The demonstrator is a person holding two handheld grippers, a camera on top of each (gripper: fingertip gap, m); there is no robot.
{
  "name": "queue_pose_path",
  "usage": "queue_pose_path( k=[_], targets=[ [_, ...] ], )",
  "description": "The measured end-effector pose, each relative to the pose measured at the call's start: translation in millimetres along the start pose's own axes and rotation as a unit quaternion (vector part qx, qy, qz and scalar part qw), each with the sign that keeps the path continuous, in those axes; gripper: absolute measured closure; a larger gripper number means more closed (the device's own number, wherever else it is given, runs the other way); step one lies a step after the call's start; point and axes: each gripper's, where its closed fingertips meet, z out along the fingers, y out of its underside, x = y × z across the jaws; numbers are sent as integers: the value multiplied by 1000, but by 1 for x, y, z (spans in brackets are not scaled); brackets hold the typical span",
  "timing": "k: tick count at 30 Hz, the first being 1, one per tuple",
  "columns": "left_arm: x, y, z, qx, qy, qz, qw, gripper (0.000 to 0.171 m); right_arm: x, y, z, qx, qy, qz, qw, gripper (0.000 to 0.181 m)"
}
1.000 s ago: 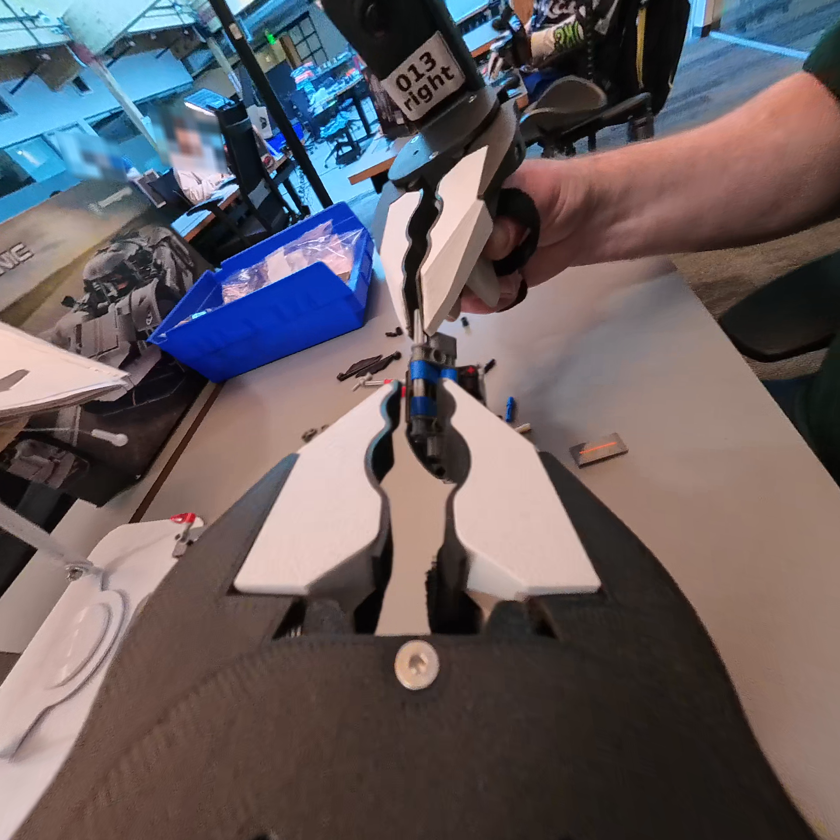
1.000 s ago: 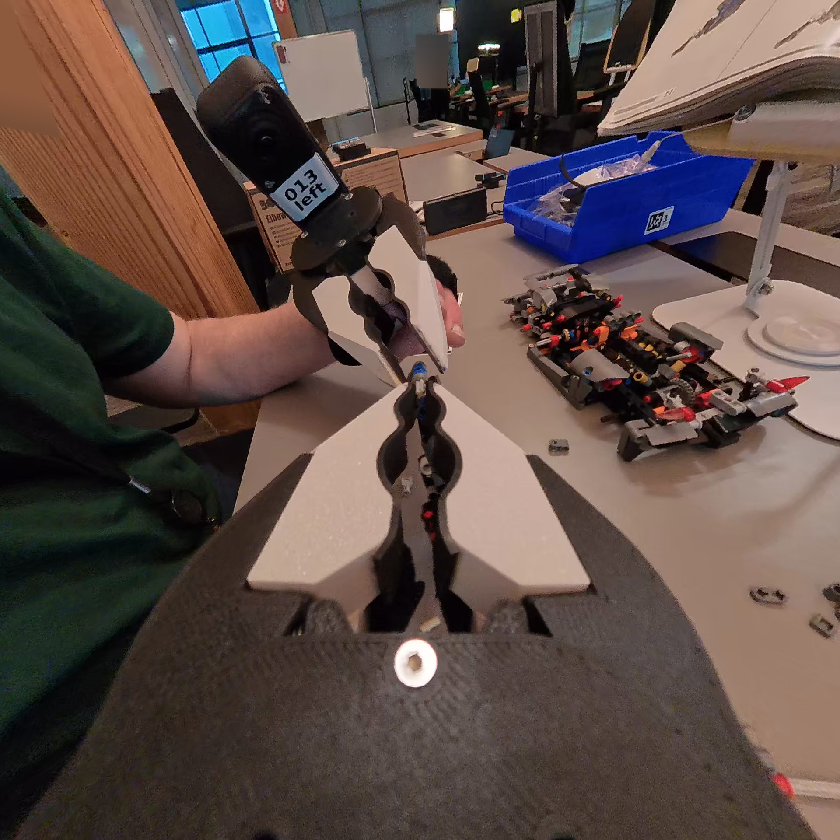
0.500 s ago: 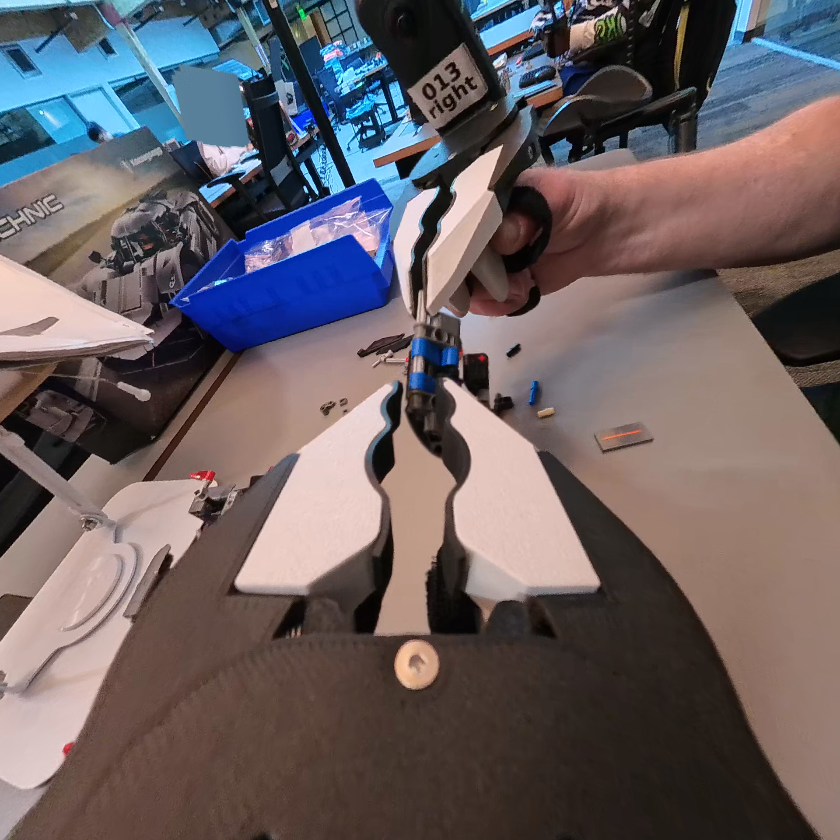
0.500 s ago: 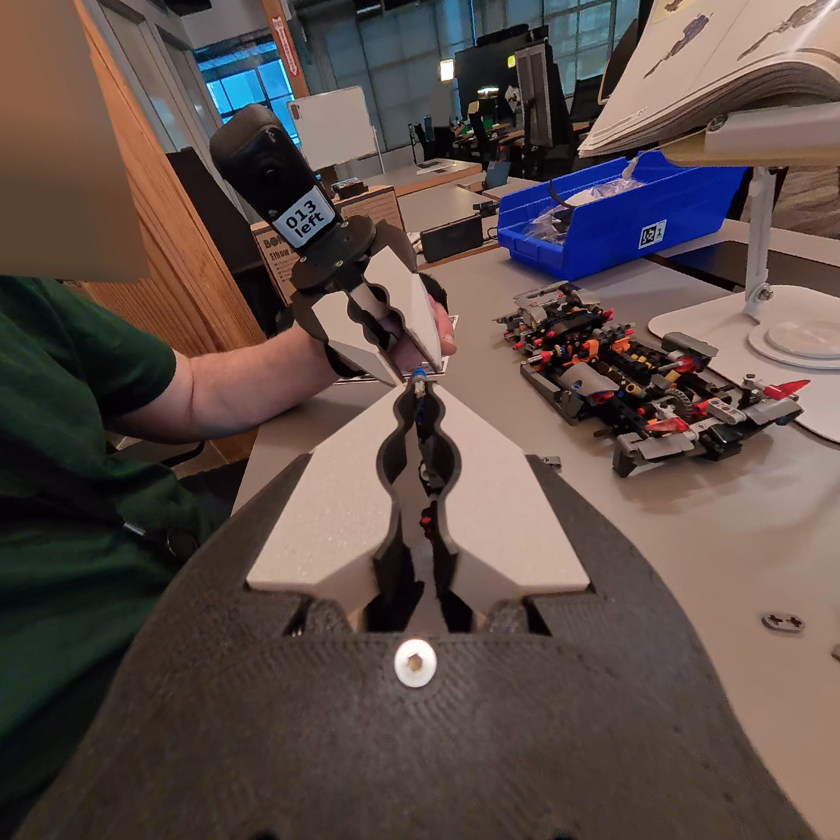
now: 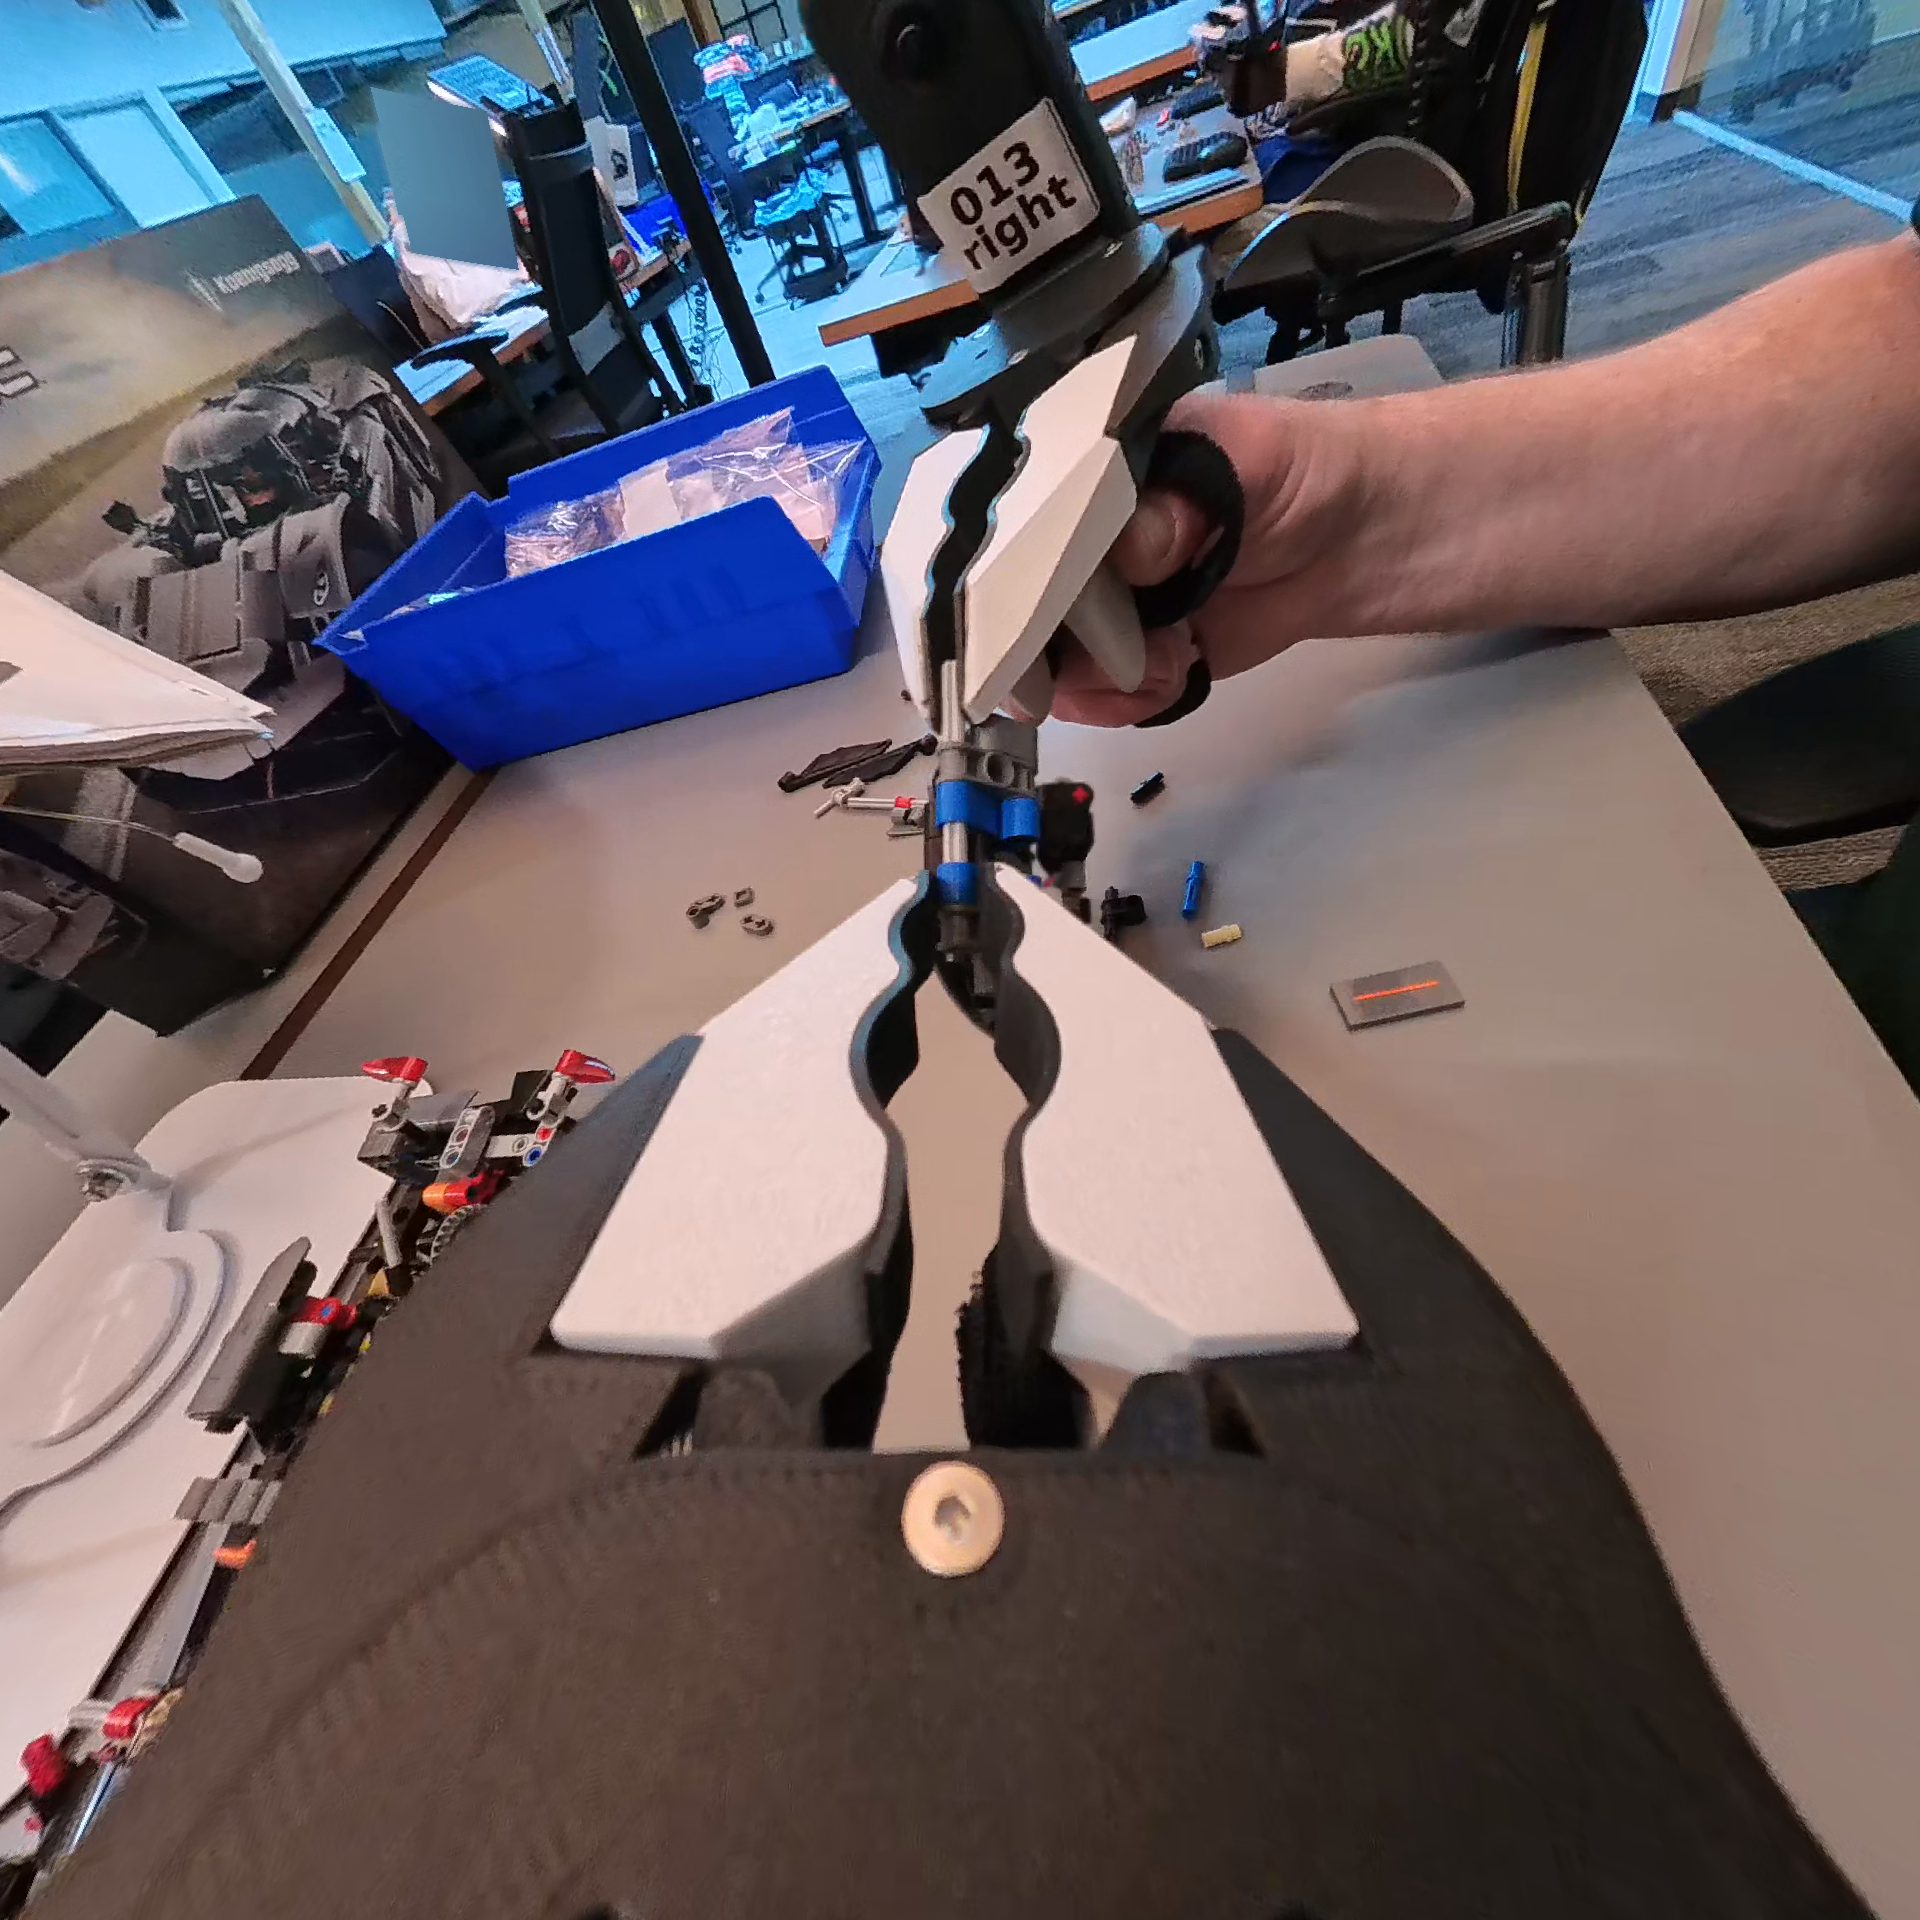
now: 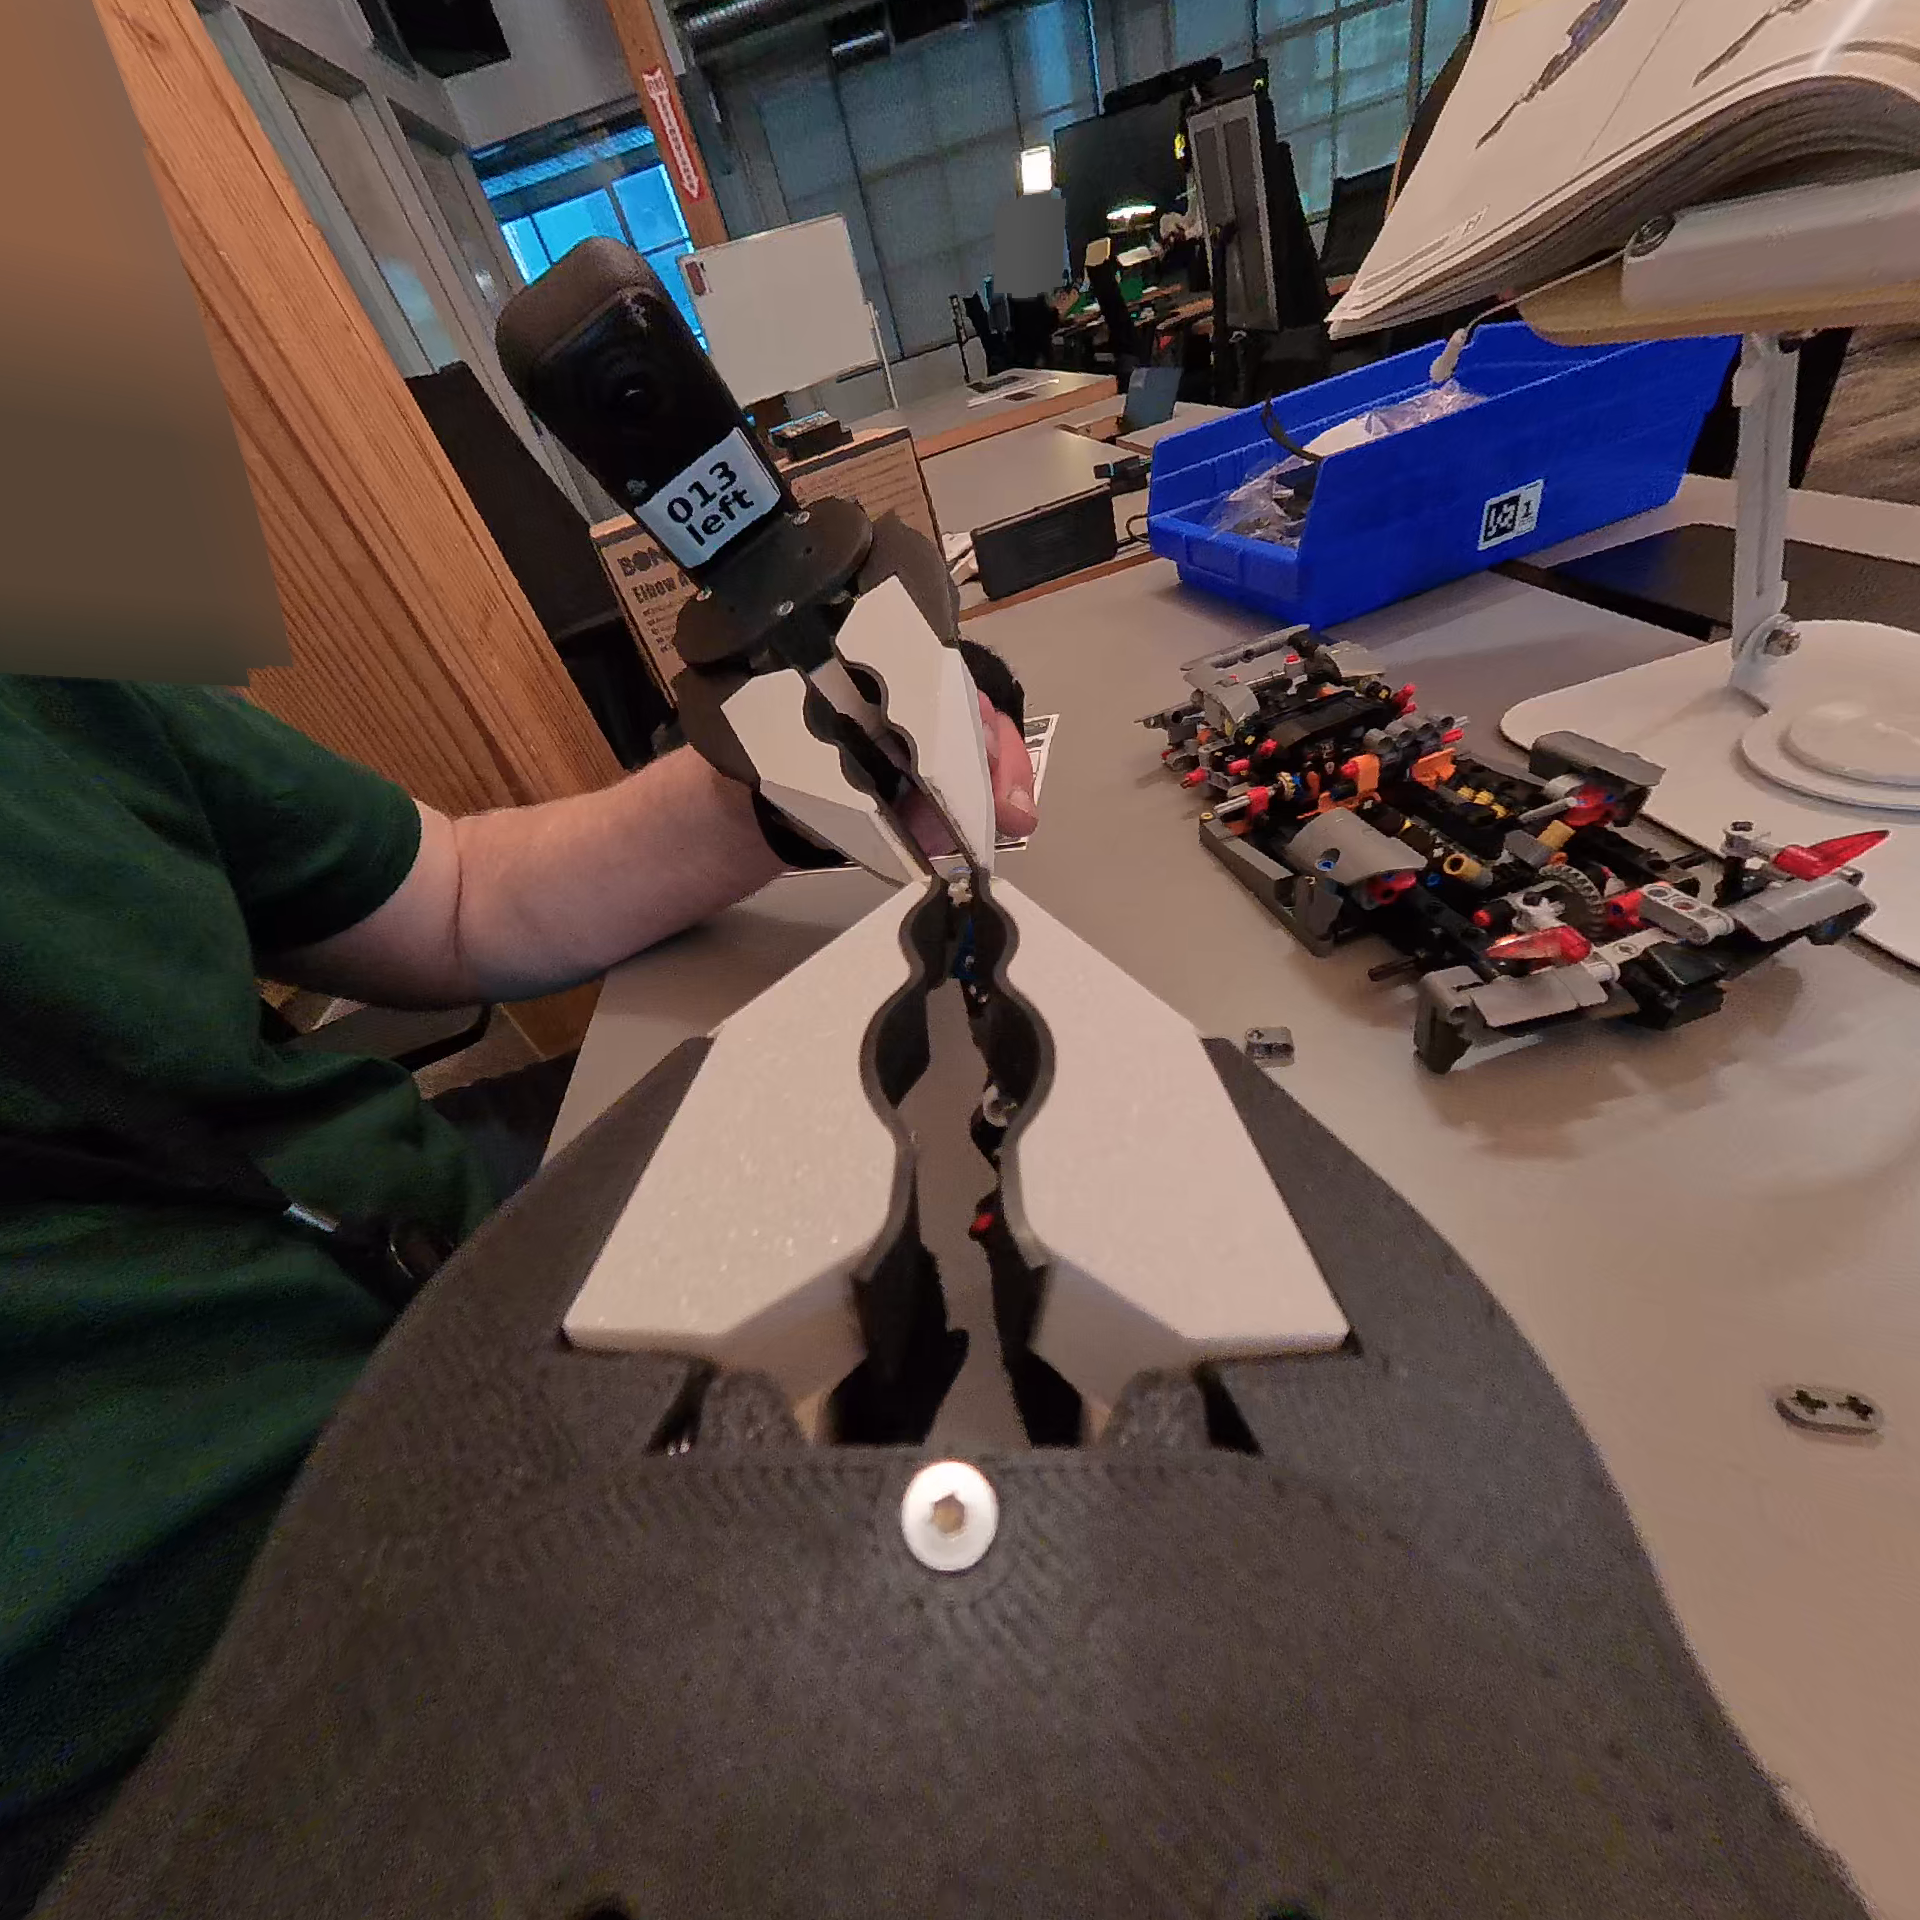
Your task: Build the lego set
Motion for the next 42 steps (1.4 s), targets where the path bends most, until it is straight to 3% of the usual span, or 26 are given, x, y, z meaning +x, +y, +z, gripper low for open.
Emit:
queue_pose_path(
  k=[14, 17, 28, 42],
  targets=[
    [8, -3, 4, -3, 4, 22, 1000, 167, -7, 6, -2, -62, 13, -22, 998, 180],
    [7, -3, 8, -3, 4, 7, 1000, 153, -8, 6, -3, -44, 6, -10, 999, 180],
    [16, -11, 9, 24, 30, -12, 999, 166, -15, 6, -7, -19, -4, -28, 999, 180],
    [23, -13, 10, 0, 23, 24, 999, 167, -19, 13, -18, -37, -4, -39, 999, 179]
  ],
)
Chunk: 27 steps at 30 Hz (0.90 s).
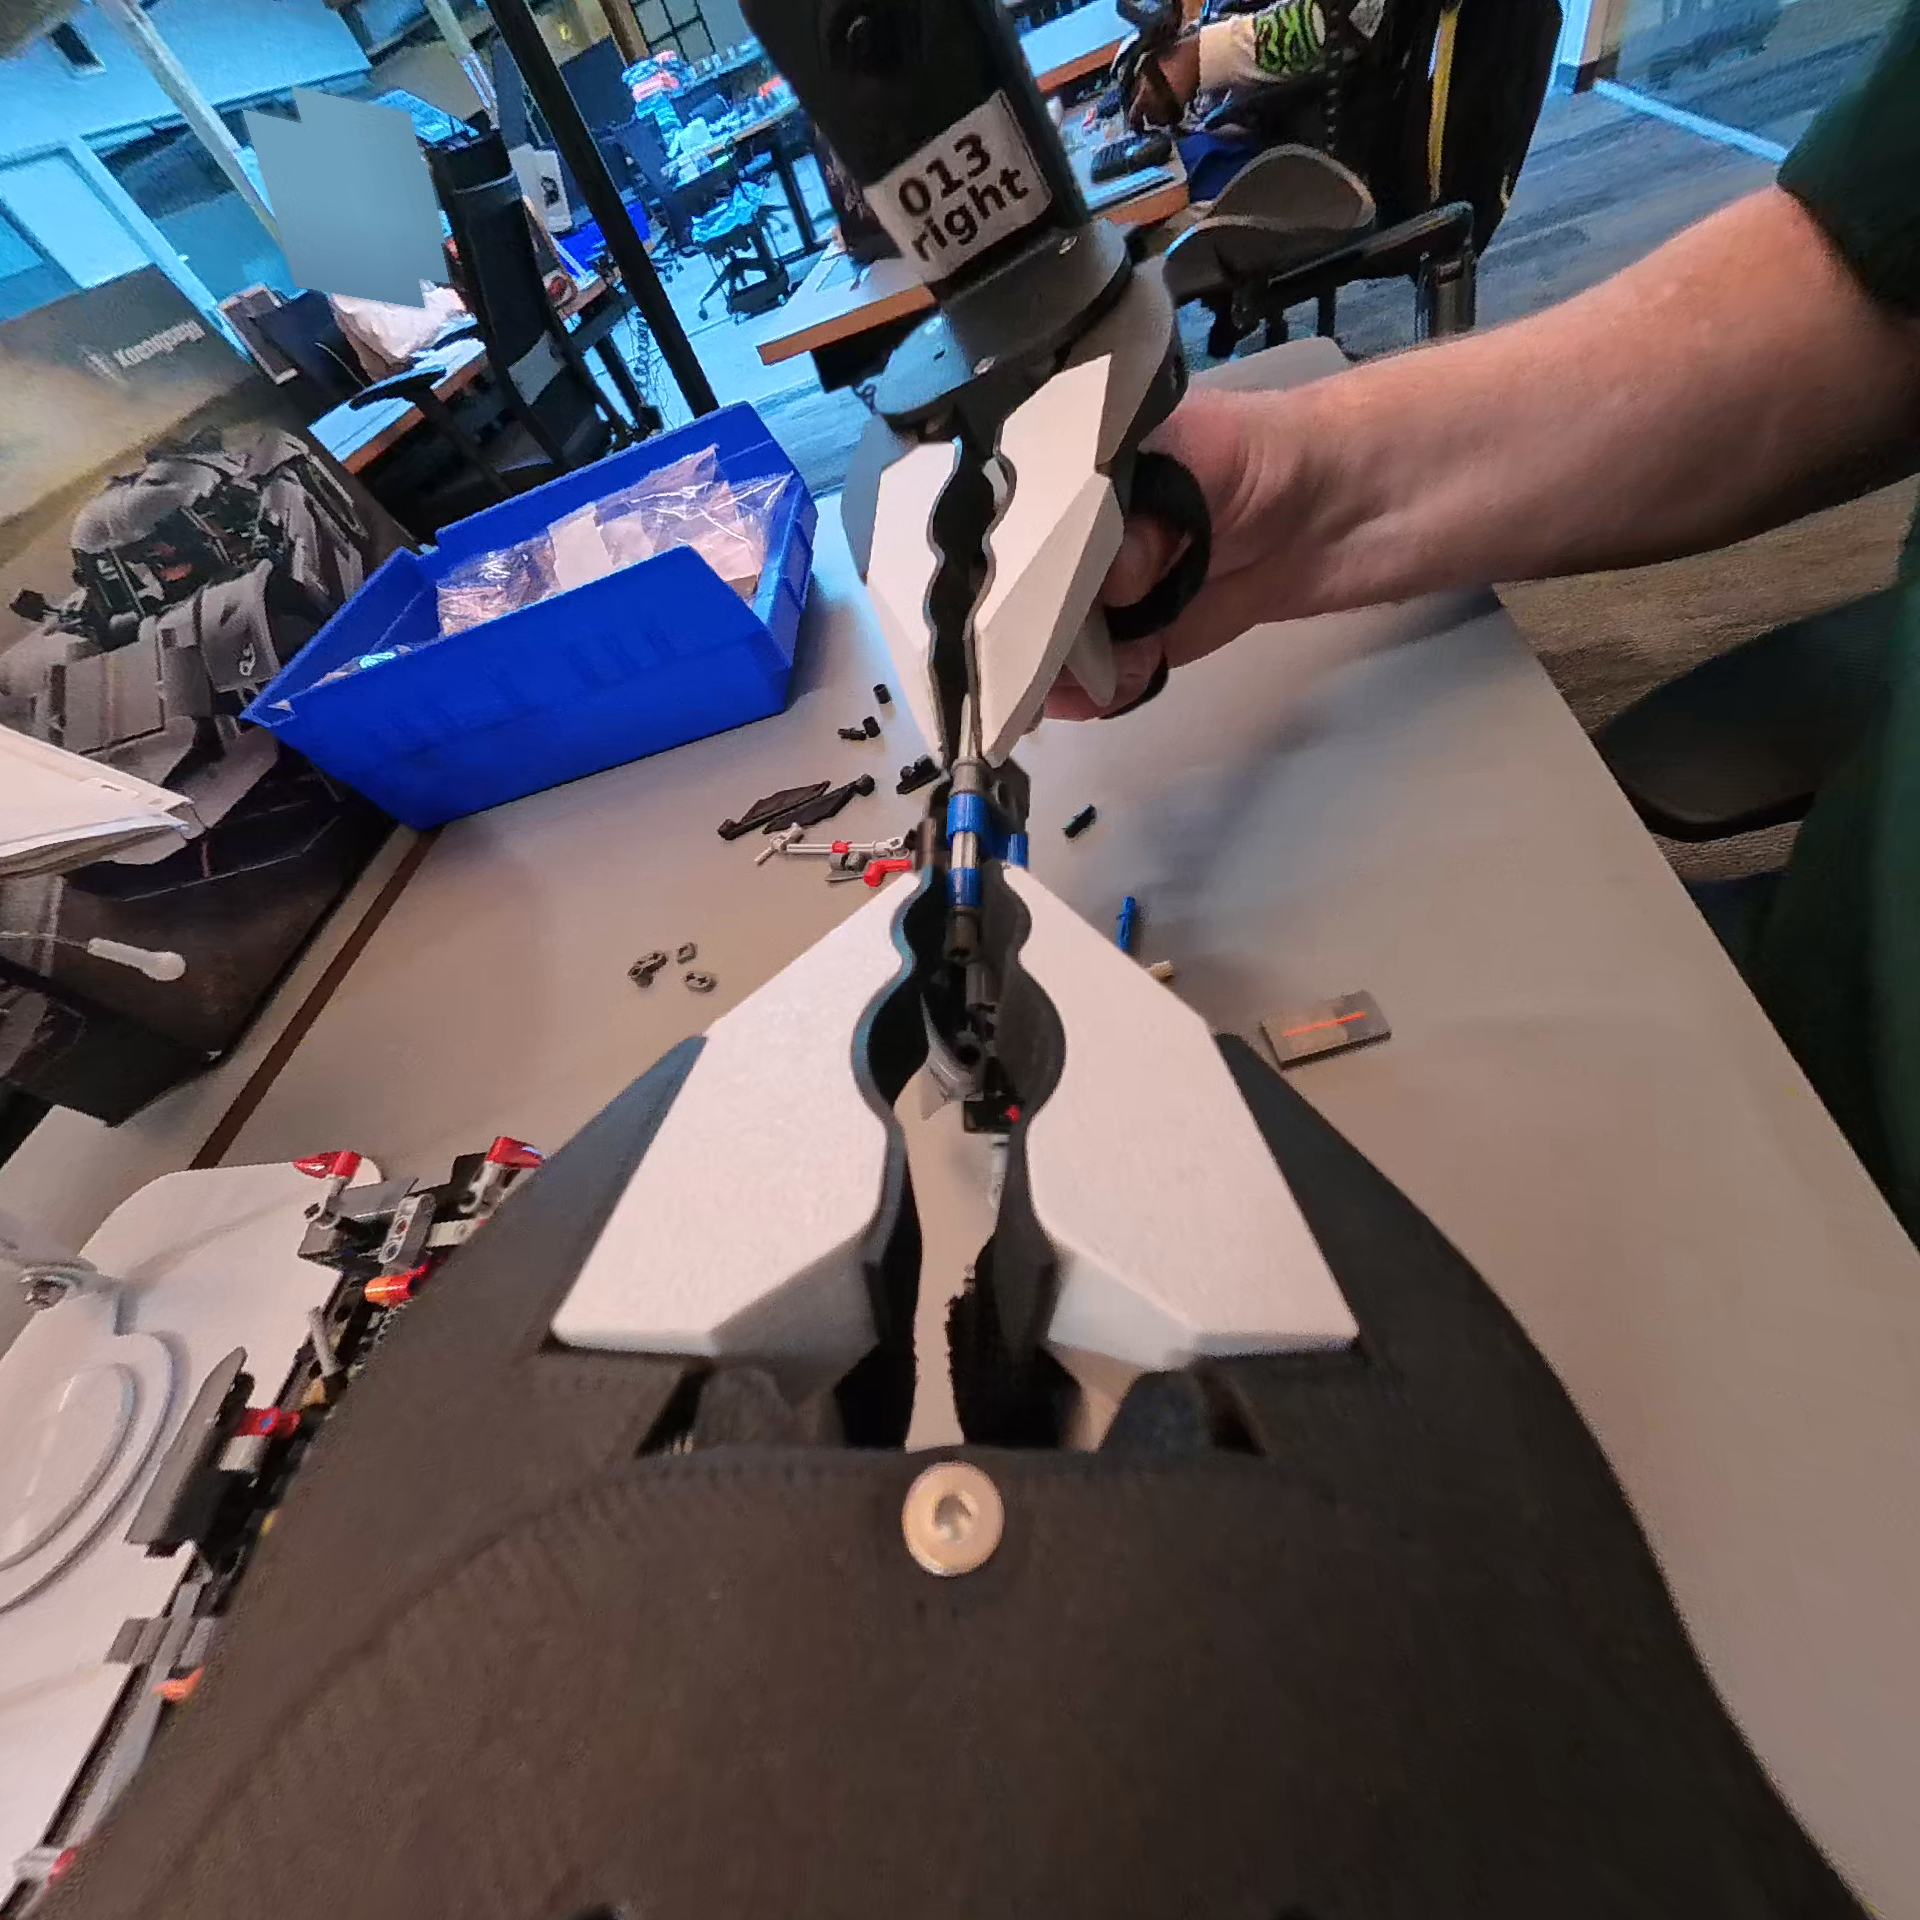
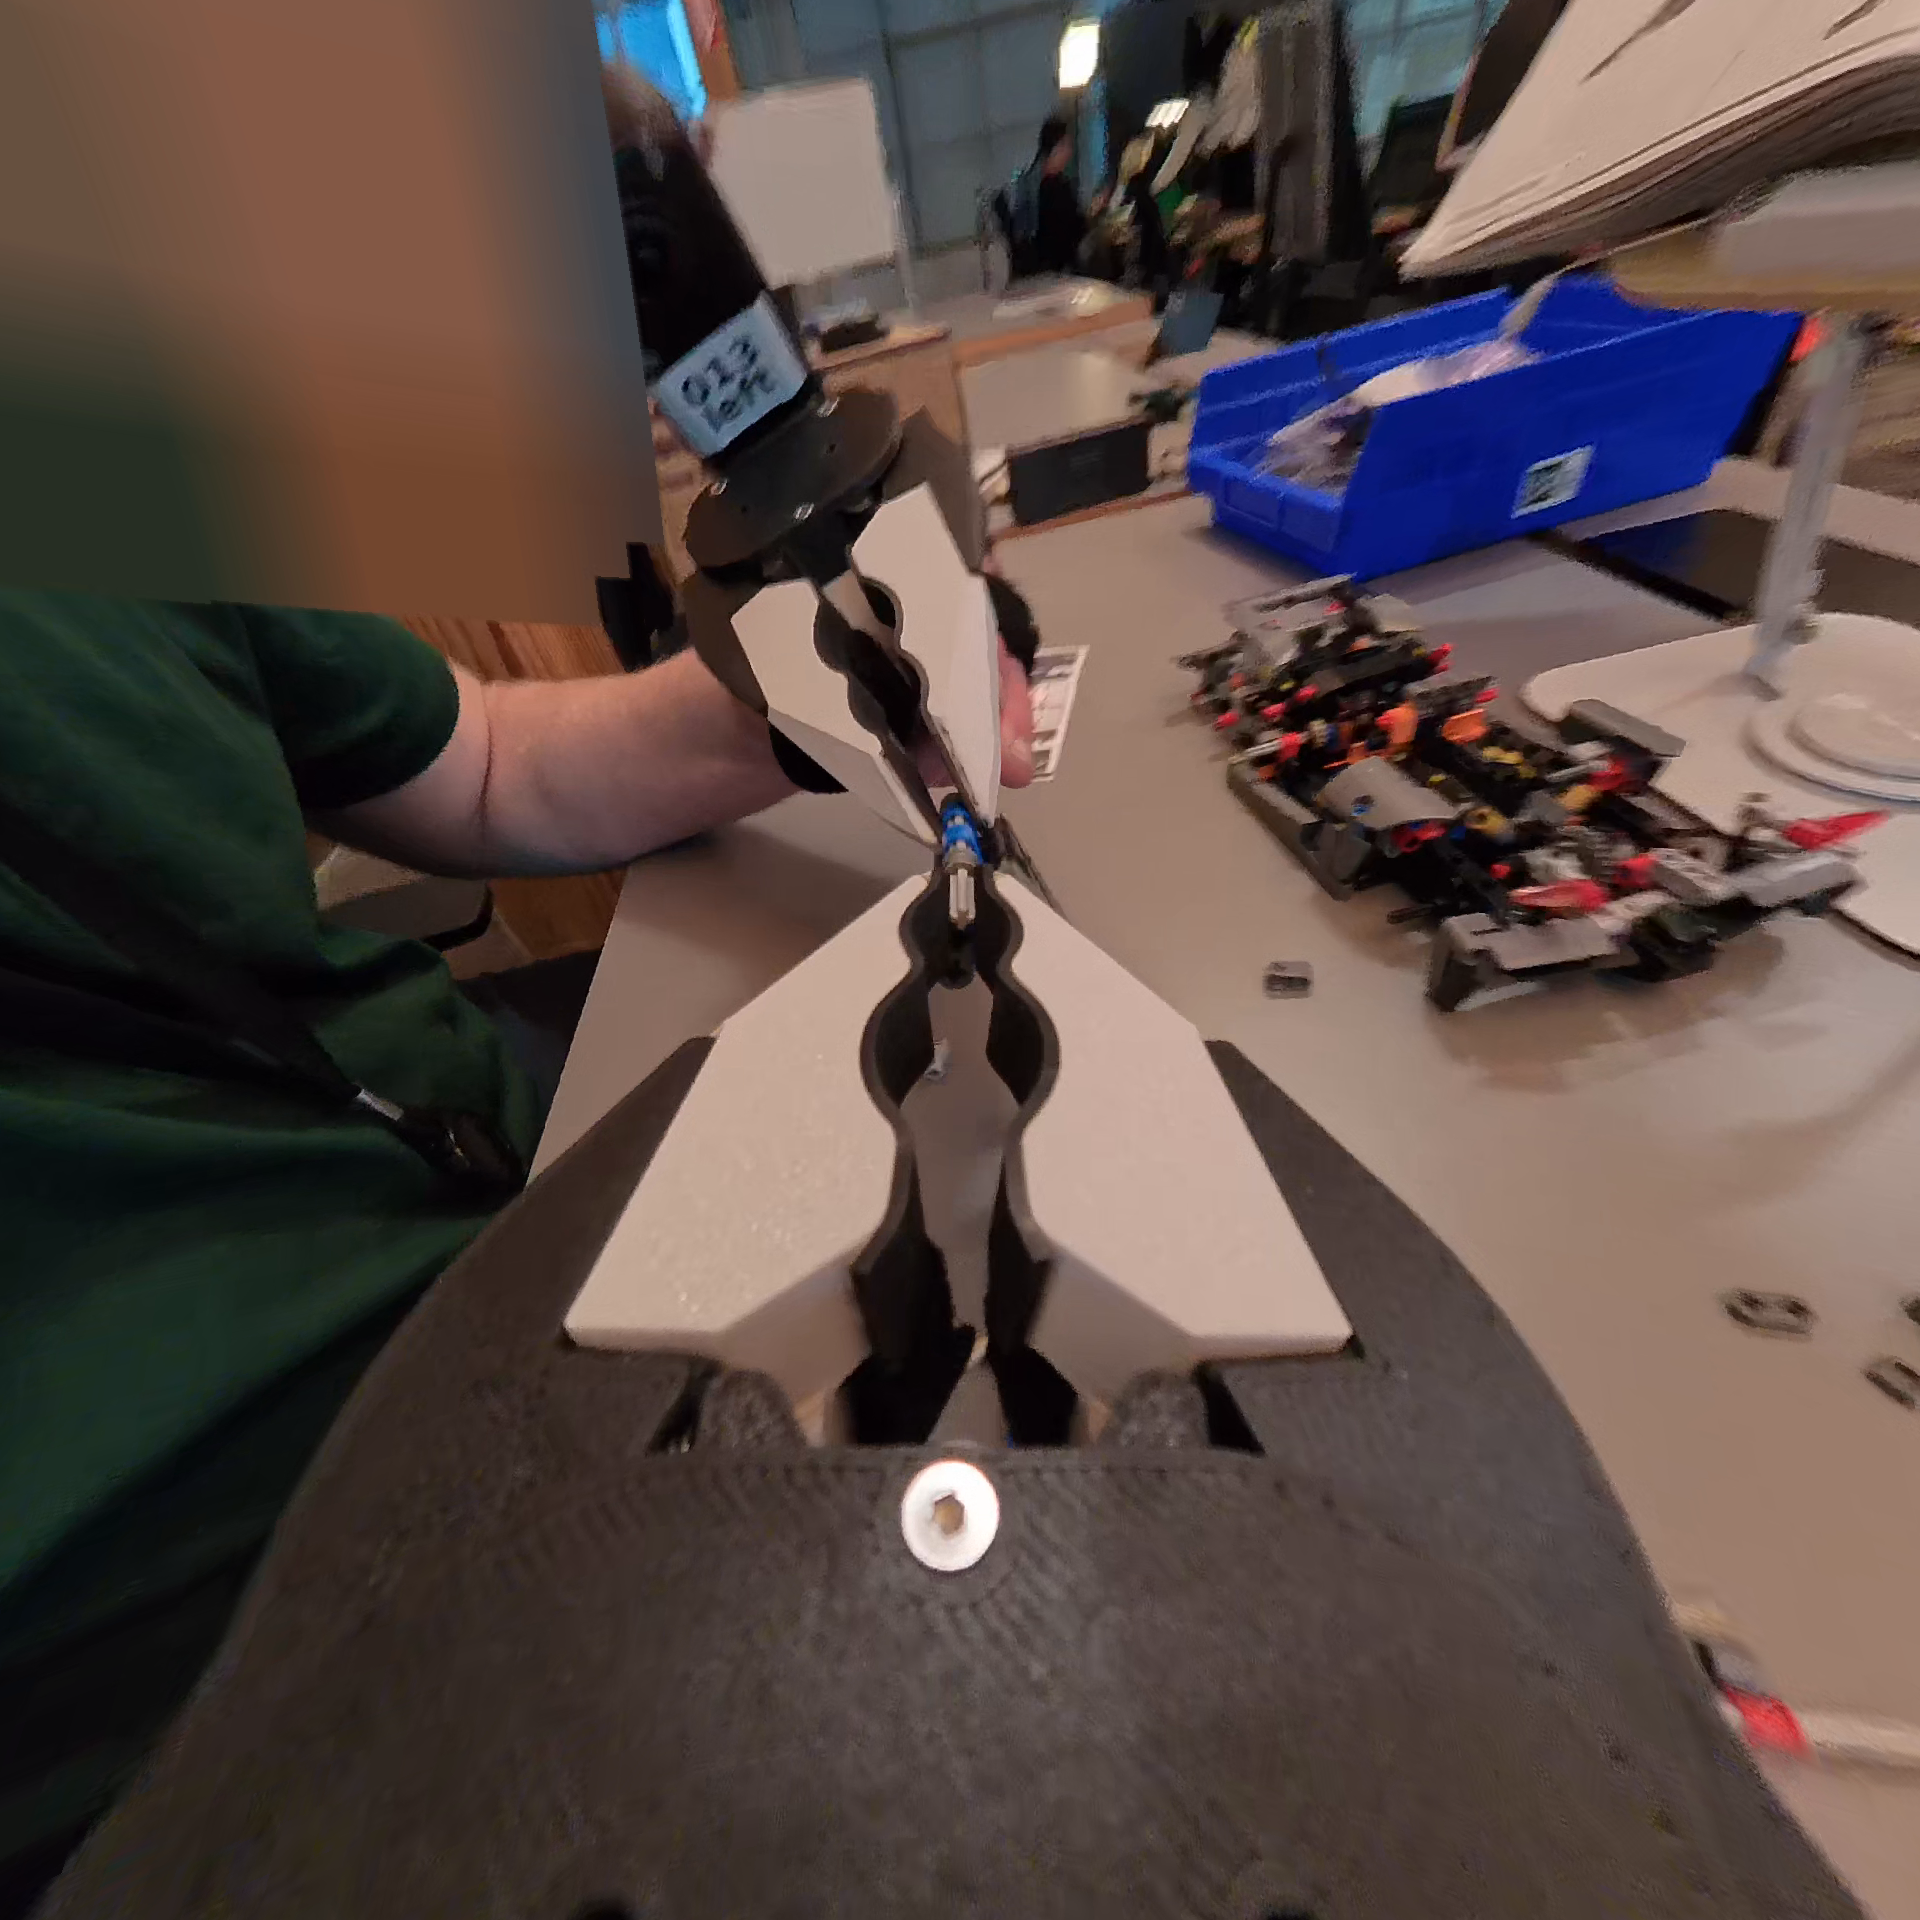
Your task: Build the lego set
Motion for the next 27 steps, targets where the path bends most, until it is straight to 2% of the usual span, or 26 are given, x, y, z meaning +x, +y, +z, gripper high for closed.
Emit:
queue_pose_path(
  k=[2, 3, 4, 6, 10, 14, 20, 24, 27],
  targets=[
    [-18, 6, -13, -8, -38, -11, 999, 167, 18, -10, -29, 42, 24, 30, 998, 180],
    [-28, 5, -25, 8, -44, -32, 998, 168, 24, -10, -43, 48, 32, 35, 998, 180],
    [-31, 1, -30, 12, -44, -26, 999, 168, 23, -3, -44, 27, 35, 20, 999, 179],
    [-22, 2, -17, -15, -30, 4, 999, 167, 14, 1, -34, -5, 34, -8, 999, 179],
    [-23, 10, -16, -16, -24, -13, 1000, 167, 21, -5, -44, 32, 29, 19, 999, 180],
    [-27, 12, -18, -3, -16, -40, 999, 167, 19, 3, -39, 21, 21, 30, 999, 179],
    [-29, 10, -21, 5, -11, -59, 998, 167, 24, -1, -38, 50, 6, 76, 996, 179],
    [-30, 8, -24, 10, -6, -78, 997, 167, 23, 2, -36, 44, 4, 93, 995, 179],
    [-25, 13, -26, -13, -4, -77, 997, 167, 20, 0, -38, 46, 6, 98, 994, 179]
  ],
)
